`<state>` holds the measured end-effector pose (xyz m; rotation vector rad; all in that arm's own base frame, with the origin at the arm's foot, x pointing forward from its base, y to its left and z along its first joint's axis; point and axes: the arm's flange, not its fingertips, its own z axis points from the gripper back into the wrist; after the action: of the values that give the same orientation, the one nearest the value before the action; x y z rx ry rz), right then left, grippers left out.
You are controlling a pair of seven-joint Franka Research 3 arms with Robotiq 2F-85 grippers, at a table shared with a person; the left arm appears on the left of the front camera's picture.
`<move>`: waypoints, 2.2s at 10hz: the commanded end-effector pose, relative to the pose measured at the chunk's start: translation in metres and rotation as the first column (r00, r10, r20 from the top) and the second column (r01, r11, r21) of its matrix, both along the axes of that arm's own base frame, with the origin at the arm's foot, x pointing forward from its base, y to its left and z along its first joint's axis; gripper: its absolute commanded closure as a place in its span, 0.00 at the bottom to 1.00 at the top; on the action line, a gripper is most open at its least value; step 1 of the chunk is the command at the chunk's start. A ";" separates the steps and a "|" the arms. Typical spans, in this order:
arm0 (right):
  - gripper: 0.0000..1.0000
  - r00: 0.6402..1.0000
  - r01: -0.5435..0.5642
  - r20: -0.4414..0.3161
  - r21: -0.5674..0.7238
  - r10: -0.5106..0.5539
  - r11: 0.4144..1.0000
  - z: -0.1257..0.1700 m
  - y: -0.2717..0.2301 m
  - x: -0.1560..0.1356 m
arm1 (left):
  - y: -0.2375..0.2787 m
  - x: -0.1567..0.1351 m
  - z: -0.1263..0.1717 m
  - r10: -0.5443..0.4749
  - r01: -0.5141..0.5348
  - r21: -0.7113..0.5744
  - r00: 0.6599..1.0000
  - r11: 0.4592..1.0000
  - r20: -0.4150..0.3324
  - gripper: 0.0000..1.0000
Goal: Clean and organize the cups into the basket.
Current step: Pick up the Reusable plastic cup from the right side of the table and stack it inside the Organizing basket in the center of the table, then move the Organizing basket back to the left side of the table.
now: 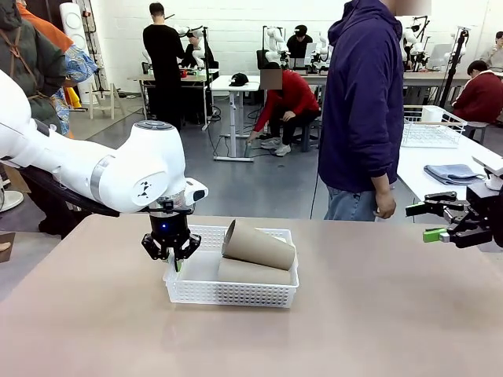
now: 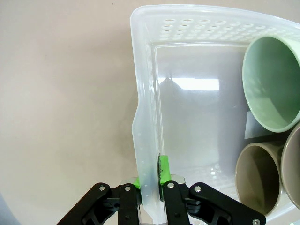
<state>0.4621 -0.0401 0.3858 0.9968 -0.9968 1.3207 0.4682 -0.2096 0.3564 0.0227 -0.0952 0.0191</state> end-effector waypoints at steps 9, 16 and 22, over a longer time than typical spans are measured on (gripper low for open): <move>0.00 1.000 -0.017 0.000 -0.002 0.017 1.000 0.001 -0.003 0.003 | -0.001 0.000 0.001 -0.008 0.008 0.003 1.000 1.000 0.004 1.00; 0.00 1.000 -0.017 0.000 -0.002 0.017 1.000 0.001 -0.003 0.003 | -0.001 0.000 0.001 -0.008 0.008 0.003 1.000 1.000 0.004 1.00; 0.00 0.924 0.143 -0.369 0.097 -0.098 0.985 0.024 -0.048 -0.027 | 0.017 0.000 0.009 -0.007 0.006 0.062 1.000 0.998 0.011 0.94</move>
<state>0.4452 -0.0764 0.3965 1.1421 -0.8727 1.0432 0.4695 -0.2037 0.3579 0.0378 -0.0964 0.0186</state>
